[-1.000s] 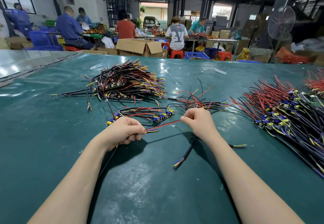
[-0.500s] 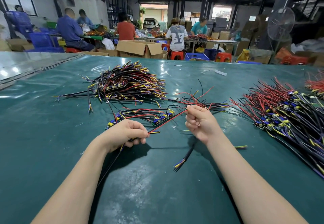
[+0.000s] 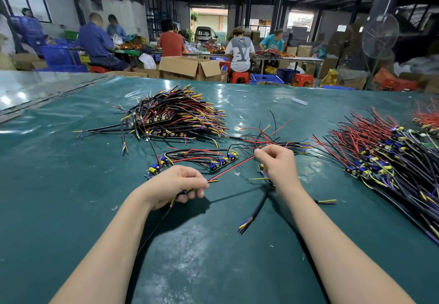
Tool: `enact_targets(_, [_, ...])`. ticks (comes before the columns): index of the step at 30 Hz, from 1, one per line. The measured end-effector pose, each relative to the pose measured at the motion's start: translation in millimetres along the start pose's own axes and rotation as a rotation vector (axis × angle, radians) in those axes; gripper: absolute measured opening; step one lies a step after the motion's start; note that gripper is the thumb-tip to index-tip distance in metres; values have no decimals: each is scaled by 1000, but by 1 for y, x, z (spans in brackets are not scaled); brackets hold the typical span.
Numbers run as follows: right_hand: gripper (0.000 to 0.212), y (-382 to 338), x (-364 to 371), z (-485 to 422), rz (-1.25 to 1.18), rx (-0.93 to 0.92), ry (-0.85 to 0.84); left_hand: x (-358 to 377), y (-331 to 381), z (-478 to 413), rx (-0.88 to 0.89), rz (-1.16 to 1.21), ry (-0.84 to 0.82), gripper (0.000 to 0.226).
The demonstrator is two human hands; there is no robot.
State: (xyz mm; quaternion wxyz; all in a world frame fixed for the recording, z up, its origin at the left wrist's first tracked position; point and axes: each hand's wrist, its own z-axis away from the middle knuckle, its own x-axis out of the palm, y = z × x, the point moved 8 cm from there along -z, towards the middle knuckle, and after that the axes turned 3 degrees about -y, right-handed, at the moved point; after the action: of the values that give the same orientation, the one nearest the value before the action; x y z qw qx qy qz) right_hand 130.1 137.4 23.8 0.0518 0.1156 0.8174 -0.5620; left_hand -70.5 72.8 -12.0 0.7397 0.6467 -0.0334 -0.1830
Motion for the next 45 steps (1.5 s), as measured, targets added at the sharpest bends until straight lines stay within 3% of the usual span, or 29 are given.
enact_targets(2, [33,12,-2,-3,-352,157,-3,18,2,-1,4,87,-91,21])
enact_targets(4, [33,20,-1,-3,-552,263,-7,33,2,-3,3,99,-155,23])
enact_targets(8, [30,30,2,0,-730,412,-18,32,0,-6,-52,219,-142,30])
enact_targets(12, [26,36,5,5,-810,544,-8,37,4,-1,-85,488,-265,34])
enact_targets(15, [30,31,5,7,-878,546,8,35,6,-2,-40,345,-243,22])
enact_targets(17, [37,26,7,8,-953,530,43,25,9,-6,12,224,-99,16])
enact_targets(20, [34,23,-5,9,-771,417,233,-1,16,-9,107,211,199,17])
enact_targets(22, [25,10,-4,12,-542,280,251,-16,16,-7,121,261,347,14])
enact_targets(28, [18,-53,74,42,99,-146,-287,-22,9,-3,128,468,558,15])
enact_targets(31, [18,-59,89,53,327,-234,-361,-21,9,-2,140,542,540,11])
enact_targets(35, [30,-44,75,47,87,-41,-354,-18,11,-4,127,573,417,7])
enact_targets(39, [26,-33,81,48,-238,146,-457,-16,11,-4,143,598,393,11])
enact_targets(45, [25,-23,81,47,-303,227,-437,-11,10,-7,157,649,373,12])
